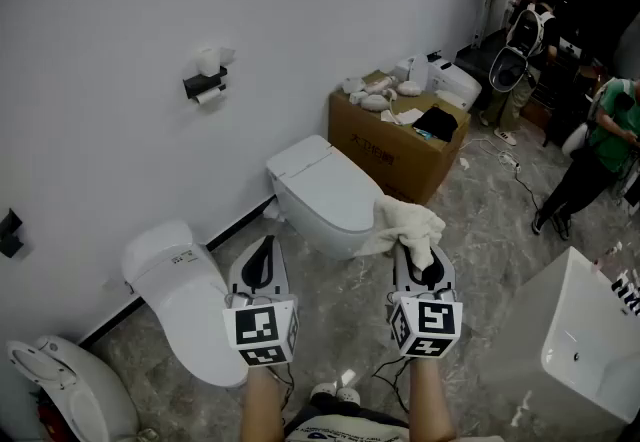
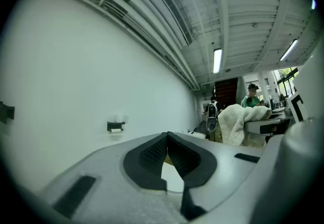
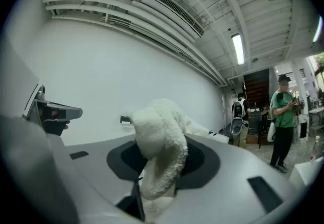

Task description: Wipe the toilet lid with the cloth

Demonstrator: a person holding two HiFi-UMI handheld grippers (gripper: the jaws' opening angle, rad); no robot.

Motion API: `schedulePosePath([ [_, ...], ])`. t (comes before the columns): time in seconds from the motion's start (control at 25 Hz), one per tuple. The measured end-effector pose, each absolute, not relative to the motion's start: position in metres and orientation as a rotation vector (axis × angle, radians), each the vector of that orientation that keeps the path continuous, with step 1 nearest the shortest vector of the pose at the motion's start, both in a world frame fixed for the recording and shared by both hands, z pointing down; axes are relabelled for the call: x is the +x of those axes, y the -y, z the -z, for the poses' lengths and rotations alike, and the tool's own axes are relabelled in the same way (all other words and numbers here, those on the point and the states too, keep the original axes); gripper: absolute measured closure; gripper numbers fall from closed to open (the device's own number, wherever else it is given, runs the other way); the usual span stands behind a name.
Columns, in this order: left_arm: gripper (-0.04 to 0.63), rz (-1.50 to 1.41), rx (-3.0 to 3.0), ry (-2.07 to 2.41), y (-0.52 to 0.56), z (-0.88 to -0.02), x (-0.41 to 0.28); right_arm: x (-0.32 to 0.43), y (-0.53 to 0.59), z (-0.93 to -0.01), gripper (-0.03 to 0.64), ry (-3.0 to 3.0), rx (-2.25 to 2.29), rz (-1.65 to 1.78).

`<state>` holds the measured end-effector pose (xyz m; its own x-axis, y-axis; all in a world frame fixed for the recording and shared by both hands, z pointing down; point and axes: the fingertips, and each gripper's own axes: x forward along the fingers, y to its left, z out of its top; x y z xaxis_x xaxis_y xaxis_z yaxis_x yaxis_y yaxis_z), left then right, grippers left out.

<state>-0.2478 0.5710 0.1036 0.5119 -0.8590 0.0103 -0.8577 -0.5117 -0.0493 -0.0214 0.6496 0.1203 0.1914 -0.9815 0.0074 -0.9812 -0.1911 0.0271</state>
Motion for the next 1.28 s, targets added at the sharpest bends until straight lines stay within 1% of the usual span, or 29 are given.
schedulePosePath([
  [0.4, 0.588, 0.055, -2.707, -1.530, -0.554, -0.106, -0.248, -0.022, -0.634, -0.121, 0.486, 1.970, 2.407, 0.024],
  [1.0, 0.588, 0.082, -2.724, -1.560, -0.509, -0.129, -0.270, -0.038, -0.594, -0.139, 0.482, 1.953, 2.434, -0.029],
  [1.28, 0.588, 0.099, -2.717, -1.598, -0.481, -0.137, -0.269, -0.033, -0.562, -0.145, 0.482, 1.968, 2.405, -0.043],
])
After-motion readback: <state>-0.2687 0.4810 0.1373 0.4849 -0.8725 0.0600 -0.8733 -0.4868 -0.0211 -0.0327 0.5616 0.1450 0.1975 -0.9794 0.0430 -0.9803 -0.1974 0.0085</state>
